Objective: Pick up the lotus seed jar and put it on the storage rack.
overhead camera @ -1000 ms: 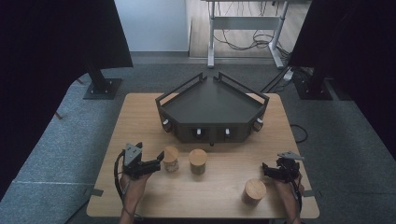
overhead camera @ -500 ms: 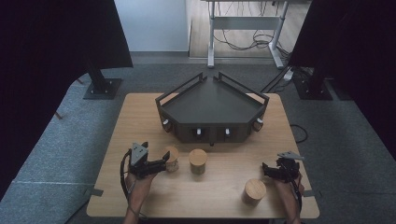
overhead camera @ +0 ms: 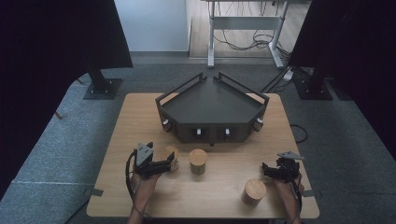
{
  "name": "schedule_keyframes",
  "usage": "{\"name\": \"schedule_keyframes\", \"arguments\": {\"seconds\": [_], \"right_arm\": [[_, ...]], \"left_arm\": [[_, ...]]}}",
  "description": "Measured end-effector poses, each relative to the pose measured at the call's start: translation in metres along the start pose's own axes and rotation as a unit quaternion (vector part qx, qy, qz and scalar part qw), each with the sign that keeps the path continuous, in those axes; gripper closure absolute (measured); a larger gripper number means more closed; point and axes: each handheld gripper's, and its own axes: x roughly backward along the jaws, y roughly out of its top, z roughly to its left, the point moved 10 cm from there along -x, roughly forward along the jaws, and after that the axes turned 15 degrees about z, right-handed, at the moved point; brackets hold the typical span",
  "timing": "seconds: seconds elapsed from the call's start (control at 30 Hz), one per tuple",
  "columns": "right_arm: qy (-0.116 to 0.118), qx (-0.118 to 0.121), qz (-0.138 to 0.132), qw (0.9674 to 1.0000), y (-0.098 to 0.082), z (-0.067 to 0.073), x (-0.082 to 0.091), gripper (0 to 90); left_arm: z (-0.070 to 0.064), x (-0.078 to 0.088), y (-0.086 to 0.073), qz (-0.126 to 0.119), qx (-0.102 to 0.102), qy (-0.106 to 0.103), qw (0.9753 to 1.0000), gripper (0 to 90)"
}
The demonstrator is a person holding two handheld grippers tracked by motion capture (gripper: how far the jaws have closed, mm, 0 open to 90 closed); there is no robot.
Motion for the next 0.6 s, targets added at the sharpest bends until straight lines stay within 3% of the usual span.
{"name": "schedule_keyframes", "arguments": {"seconds": [0.6], "right_arm": [[0.0, 0.0, 0.0, 1.0, 0.0, 0.0, 0.0, 8.7]], "left_arm": [[-0.009, -0.017, -0.01, 0.016, -0.006, -0.001, 0.9998, 3.9]]}}
